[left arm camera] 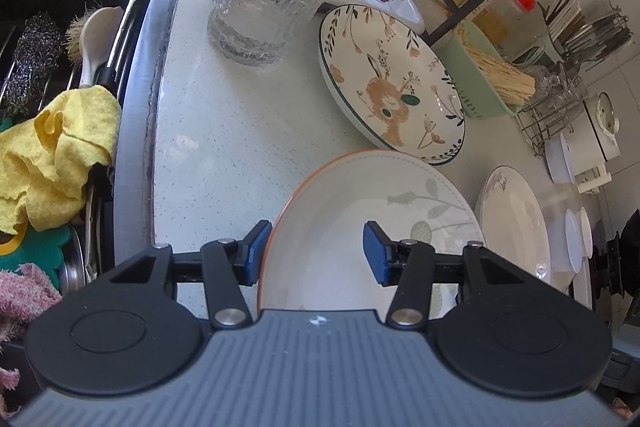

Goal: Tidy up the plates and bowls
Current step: 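Lift the leaf-pattern plate with the right gripper over the rose plate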

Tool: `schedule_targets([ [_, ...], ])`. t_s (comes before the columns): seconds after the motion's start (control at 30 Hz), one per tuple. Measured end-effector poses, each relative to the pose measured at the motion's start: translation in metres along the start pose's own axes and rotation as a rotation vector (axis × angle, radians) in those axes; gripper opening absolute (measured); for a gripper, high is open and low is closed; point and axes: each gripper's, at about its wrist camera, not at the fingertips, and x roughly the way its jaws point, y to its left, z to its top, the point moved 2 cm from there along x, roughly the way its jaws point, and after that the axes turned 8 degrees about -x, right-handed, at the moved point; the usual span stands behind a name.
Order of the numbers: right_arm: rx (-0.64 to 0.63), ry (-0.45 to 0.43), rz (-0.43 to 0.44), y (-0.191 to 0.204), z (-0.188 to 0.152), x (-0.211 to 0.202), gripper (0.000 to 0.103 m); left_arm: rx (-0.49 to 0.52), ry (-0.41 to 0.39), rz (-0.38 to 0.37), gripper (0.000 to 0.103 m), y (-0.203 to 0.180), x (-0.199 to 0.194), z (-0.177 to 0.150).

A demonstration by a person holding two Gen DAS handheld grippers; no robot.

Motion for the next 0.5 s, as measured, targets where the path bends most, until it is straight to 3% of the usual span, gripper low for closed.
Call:
schedule_targets([
  [0.33,-0.021,-0.069,0.023,-0.015,0.023,-0.035,0.013,0.051,-0.027,-0.021,0.058,-0.043,-0.011,0.002],
  [0.5,-0.044,-0.094,0.019,-0.037,0.047,-0.043,0.013,0.008,-0.048,-0.037,0.058,-0.069,-0.005,-0.002],
])
